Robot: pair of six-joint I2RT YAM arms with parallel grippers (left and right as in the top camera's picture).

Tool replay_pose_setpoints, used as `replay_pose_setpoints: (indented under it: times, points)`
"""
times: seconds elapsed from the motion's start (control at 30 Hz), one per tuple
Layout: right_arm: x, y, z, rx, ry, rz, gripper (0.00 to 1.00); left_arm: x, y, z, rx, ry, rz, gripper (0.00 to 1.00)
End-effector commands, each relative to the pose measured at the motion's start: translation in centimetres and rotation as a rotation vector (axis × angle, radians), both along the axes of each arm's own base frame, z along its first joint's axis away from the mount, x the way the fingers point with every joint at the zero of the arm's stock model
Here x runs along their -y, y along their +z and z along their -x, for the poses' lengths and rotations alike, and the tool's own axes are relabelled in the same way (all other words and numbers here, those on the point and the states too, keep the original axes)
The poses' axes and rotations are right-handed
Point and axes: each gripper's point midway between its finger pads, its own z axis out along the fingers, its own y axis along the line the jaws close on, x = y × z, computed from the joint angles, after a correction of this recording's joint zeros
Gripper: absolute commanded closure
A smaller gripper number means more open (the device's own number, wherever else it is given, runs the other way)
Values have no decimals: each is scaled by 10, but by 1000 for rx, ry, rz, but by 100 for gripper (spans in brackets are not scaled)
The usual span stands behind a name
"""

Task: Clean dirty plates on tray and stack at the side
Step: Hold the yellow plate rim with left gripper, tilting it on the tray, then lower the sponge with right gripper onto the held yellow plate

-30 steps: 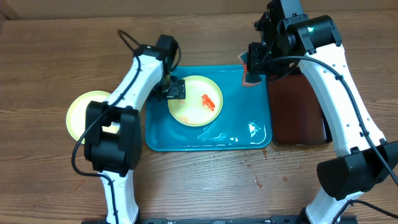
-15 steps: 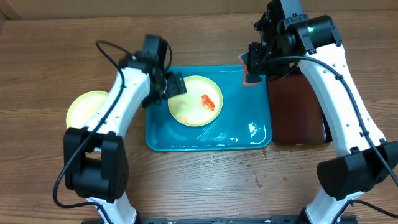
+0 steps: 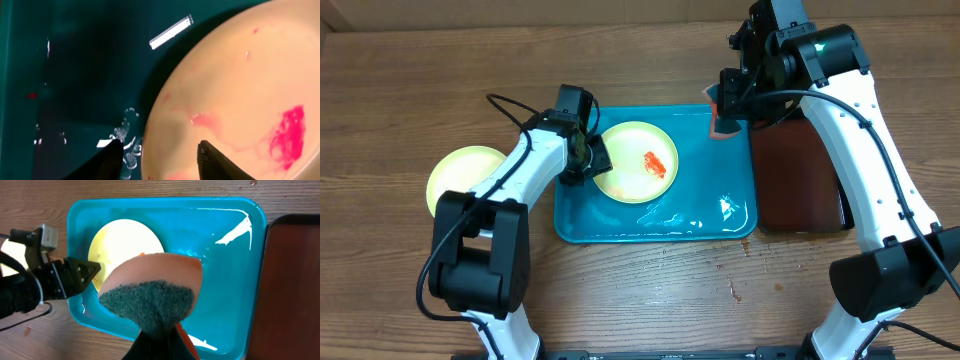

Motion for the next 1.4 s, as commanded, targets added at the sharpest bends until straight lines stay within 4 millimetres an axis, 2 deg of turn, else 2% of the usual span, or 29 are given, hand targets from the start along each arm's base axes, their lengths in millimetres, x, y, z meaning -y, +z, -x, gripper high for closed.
replay_pose_setpoints:
  times: [0.0, 0.07, 0.17, 0.23, 0.33, 0.57, 0.73, 0.87, 1.0, 1.23, 1.37]
  points:
    - [0, 3, -2, 16, 3, 3, 96, -5, -24, 6, -47, -19, -39, 52]
    - [0, 3, -2, 16, 3, 3, 96, -4, -34, 7, -62, -35, -44, 54]
    - [0, 3, -2, 17, 3, 3, 96, -5, -41, 9, -80, -36, -46, 61]
    - [0, 3, -2, 15, 2, 3, 96, -5, -42, 10, -83, -36, -48, 72]
    - [-1, 1, -2, 8, 1, 3, 96, -6, -42, 9, -79, -38, -51, 96]
    - [-22, -24, -2, -48, 43, 8, 96, -6, -42, 9, -81, -50, -53, 96]
    - [-44, -50, -8, -95, 14, 10, 96, -7, -43, 14, -98, -64, -59, 96]
    - [-52, -73, -18, -112, -73, 59, 96, -8, -43, 16, -106, -73, -63, 96]
    - [-66, -94, -23, -117, -51, 71, 96, -8, -43, 16, -106, -73, -63, 96]
    - [-74, -138, -25, -184, -38, 105, 96, -8, -43, 17, -110, -75, -62, 96]
    - [-78, -161, -27, -210, -22, 119, 96, 0, -43, 19, -114, -104, -21, 96]
